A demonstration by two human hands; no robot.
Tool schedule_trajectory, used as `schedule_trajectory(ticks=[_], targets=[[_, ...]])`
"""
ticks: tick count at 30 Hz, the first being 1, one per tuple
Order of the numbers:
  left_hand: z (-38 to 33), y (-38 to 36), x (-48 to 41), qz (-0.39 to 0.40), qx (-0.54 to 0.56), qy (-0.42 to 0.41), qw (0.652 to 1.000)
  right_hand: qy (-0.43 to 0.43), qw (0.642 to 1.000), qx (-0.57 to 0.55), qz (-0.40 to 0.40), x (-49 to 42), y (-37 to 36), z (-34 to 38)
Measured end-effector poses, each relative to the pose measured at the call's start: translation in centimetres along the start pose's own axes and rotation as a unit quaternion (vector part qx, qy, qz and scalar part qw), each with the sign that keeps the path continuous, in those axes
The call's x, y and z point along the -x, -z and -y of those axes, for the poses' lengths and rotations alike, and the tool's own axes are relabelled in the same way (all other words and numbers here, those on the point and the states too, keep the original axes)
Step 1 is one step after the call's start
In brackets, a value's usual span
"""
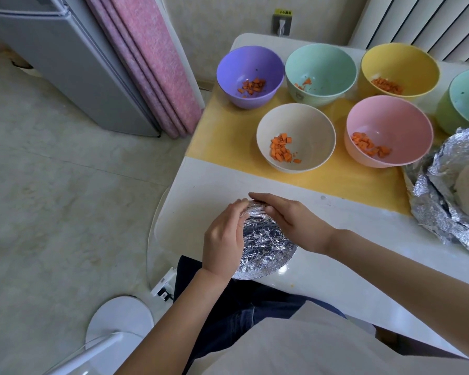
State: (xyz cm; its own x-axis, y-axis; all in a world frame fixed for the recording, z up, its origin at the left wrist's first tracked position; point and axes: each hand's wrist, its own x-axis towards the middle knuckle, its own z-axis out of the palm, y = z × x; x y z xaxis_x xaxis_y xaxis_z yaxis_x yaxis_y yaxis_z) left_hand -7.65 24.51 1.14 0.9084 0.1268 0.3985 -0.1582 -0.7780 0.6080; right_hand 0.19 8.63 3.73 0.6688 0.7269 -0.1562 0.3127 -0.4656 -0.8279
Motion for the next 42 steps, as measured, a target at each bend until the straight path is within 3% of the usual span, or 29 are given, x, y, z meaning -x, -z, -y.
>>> schedule_trajectory(ticks=[5,9,13,18,25,32,42], targets=[[-0.3,0.1,-0.1,0.024,0.004,0.005,1.0,0.044,0.996,0.064,-0.039,0.4,-0.5,-0.6],[-0.3,-0.1,1.3,0.048,0.006,0.047,0.998,0.043,0.991,0.124,-0.016,0.9,-1.4,-0.9],[-0.8,0.3,1.6,0.044,0.041,0.101,0.993,0.025,0.997,0.064,-0.03,1.0,-1.7,-0.5],[-0.6,0.5,0.6,0.024,0.03,0.143,0.989,-0.07,0.997,0.017,-0.018,-0.3,-0.2,0.8],[0.0,0.6,0.0,0.014,0.021,0.19,0.982,-0.049,0.99,0.125,0.038,-2.4,0.7,0.8],[0.3,0.8,0.0,-0.035,0.057,0.298,0.952,-0.057,0.995,0.078,-0.024,-3.0,0.4,0.2],[0.8,0.5,0.4,-0.06,0.073,0.359,0.929,-0.068,0.994,0.081,-0.023,-4.4,-1.2,-0.6]])
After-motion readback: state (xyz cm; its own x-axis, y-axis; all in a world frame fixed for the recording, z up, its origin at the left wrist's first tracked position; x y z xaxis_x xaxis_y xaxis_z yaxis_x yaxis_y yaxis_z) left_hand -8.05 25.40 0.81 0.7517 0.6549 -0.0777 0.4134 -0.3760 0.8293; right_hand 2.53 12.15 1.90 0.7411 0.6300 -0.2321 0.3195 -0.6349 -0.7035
